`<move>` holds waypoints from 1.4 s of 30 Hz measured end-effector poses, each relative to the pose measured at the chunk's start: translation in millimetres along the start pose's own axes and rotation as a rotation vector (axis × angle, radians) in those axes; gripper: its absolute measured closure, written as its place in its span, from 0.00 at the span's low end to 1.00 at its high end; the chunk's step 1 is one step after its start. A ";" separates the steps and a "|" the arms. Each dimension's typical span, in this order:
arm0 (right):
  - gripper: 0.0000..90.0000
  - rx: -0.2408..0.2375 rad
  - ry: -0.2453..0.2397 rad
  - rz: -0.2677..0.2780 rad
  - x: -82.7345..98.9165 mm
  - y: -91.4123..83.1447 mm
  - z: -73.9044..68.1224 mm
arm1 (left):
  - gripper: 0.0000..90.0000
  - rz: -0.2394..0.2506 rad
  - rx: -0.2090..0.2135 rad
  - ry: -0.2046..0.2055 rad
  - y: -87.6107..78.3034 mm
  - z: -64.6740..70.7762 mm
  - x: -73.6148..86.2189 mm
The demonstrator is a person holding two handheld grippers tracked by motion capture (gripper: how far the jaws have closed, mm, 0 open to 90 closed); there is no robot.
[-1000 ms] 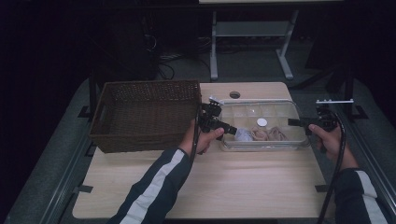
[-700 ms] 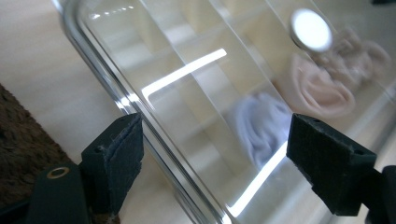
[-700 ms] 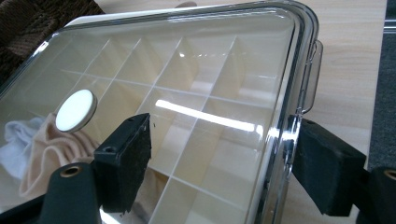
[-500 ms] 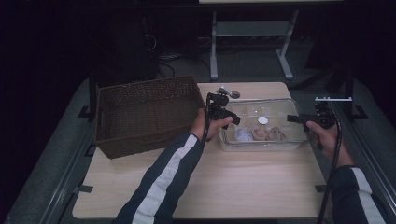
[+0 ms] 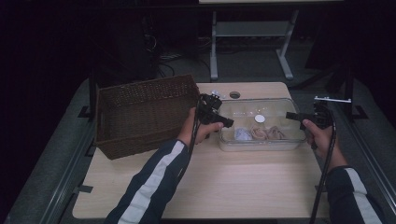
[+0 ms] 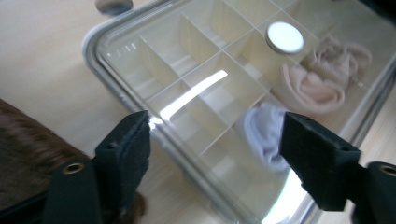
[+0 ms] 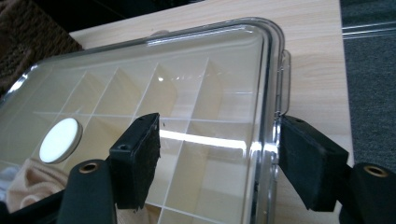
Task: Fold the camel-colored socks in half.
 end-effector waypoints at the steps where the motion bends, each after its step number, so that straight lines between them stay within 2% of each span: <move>1: 0.32 0.003 -0.009 -0.002 0.5 -0.6 -1.0 | 0.28 0.005 0.002 0.020 -2.7 3.0 4.4; 3: 0.32 0.017 -0.016 -0.012 1.1 -1.0 -2.8 | 0.28 0.017 0.011 0.067 -5.8 10.3 11.2; 4: 0.33 0.018 -0.015 -0.010 0.8 -1.0 -2.5 | 0.28 0.030 -0.001 0.092 -7.9 12.7 12.4; 5: 0.33 0.021 -0.025 -0.013 1.1 -0.6 -1.9 | 0.27 0.039 0.010 0.107 -9.8 15.6 13.0; 7: 0.33 0.019 -0.031 -0.009 0.6 -0.3 -1.1 | 0.25 0.057 0.038 0.115 -13.6 20.0 11.8; 10: 0.31 0.024 -0.058 -0.020 1.3 -1.1 -2.3 | 0.26 0.091 0.031 0.154 -21.6 23.7 6.7; 13: 0.32 0.018 -0.086 -0.038 2.9 -3.5 -1.8 | 0.27 0.119 0.071 0.192 -31.6 36.2 10.8; 15: 0.33 0.021 -0.126 -0.046 3.1 -7.7 -1.2 | 0.27 0.143 0.094 0.245 -39.9 46.8 20.7; 17: 0.34 0.024 -0.152 -0.056 3.2 -12.1 -0.6 | 0.26 0.142 0.093 0.295 -46.1 51.6 32.1; 19: 0.33 0.027 -0.202 -0.079 4.9 -16.9 -2.3 | 0.26 0.131 0.114 0.312 -53.4 55.7 47.9; 21: 0.33 0.050 -0.248 -0.093 6.4 -21.7 -2.0 | 0.26 0.121 0.111 0.325 -59.6 54.9 65.3; 22: 0.33 0.041 -0.263 -0.088 6.5 -25.6 -3.3 | 0.26 0.106 0.103 0.334 -62.1 53.1 74.8; 23: 0.32 0.028 -0.275 -0.087 7.6 -30.7 -4.5 | 0.27 0.117 0.103 0.333 -64.2 51.6 85.1; 25: 0.33 -0.005 -0.316 -0.077 14.6 -45.2 -7.7 | 0.27 0.121 0.129 0.318 -61.9 51.2 99.6; 27: 0.31 -0.037 -0.344 -0.082 24.1 -55.4 -8.3 | 0.28 0.133 0.118 0.294 -52.7 49.8 110.4; 28: 0.31 -0.033 -0.370 -0.087 29.6 -59.7 -6.6 | 0.29 0.137 0.128 0.273 -46.5 50.6 114.0; 30: 0.31 -0.079 -0.406 -0.095 39.9 -67.8 -6.5 | 0.30 0.126 0.096 0.278 -31.9 51.2 119.3; 31: 0.31 -0.095 -0.411 -0.103 44.7 -71.0 -6.5 | 0.31 0.111 0.081 0.295 -25.3 51.3 121.6; 32: 0.30 -0.106 -0.425 -0.111 48.9 -73.5 -6.1 | 0.32 0.106 0.089 0.286 -19.5 53.3 123.2; 34: 0.30 -0.106 -0.447 -0.126 54.7 -74.8 -3.7 | 0.32 0.108 0.070 0.286 -11.5 52.6 121.3; 36: 0.30 -0.114 -0.465 -0.114 56.7 -72.6 -1.5 | 0.33 0.123 0.023 0.261 -4.3 46.4 114.6; 37: 0.30 -0.107 -0.454 -0.120 58.5 -71.0 -0.6 | 0.34 0.150 0.012 0.238 -1.3 43.7 109.0; 38: 0.30 -0.109 -0.464 -0.123 61.2 -67.9 -0.6 | 0.36 0.155 0.006 0.230 0.8 42.3 106.5; 39: 0.29 -0.113 -0.476 -0.123 62.6 -65.9 -1.0 | 0.36 0.158 -0.024 0.234 3.9 39.4 103.3; 40: 0.29 -0.126 -0.482 -0.124 64.6 -63.8 -3.1 | 0.37 0.172 -0.050 0.220 6.6 35.3 98.7; 42: 0.24 -0.129 -0.496 -0.128 66.9 -60.4 -5.7 | 0.38 0.188 -0.055 0.191 8.3 30.7 92.7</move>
Point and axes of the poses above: each handheld gripper's, and its own axes: y roughly forward along the jaws, x roughly out of its underside, z roughly to its right, the point moved 10 cm from there along y, roughly forward along the jaws, and after that the axes turned 2 degrees about x, right-handed, at the moved point
